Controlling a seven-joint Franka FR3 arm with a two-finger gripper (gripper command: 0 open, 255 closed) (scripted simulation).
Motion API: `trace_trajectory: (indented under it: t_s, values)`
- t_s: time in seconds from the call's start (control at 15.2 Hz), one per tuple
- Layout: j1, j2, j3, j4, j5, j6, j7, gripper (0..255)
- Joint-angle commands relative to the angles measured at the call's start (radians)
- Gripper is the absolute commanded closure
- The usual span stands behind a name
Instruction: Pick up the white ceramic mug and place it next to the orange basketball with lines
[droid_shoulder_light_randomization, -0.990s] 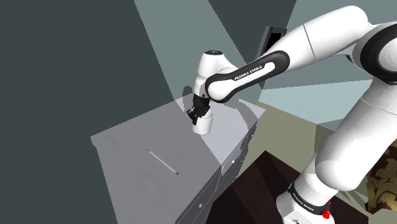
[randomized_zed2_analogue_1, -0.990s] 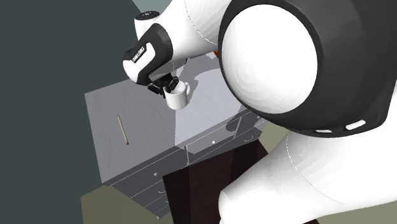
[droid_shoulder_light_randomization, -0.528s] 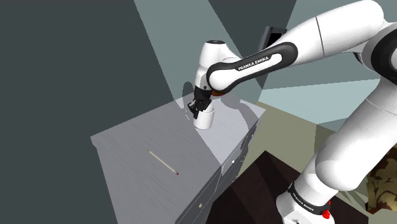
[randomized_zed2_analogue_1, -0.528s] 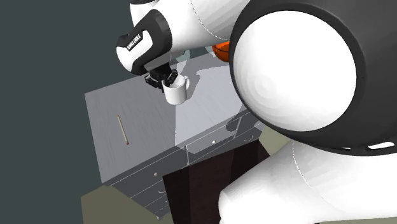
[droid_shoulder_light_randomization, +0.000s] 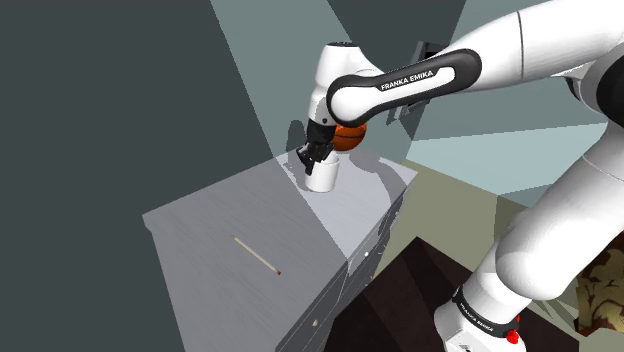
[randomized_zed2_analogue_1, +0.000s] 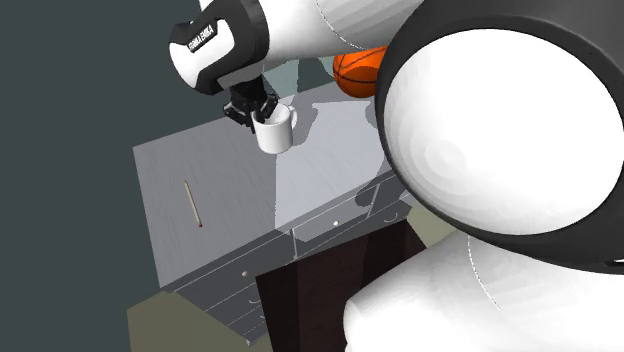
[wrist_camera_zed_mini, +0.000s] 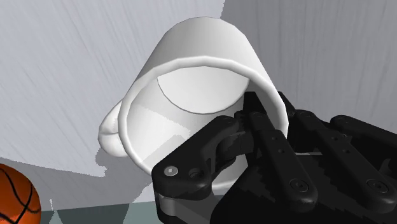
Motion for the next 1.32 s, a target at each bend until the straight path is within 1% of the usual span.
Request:
trace_trajectory:
  t_s: [0.0, 1.25]
  values:
    - [0.0, -0.012, -0.001, 0.015, 0.004, -0.026, -0.003, 255]
    - [-0.001, -0.055, -0.008, 0.228, 0.017, -0.28, -0.022, 255]
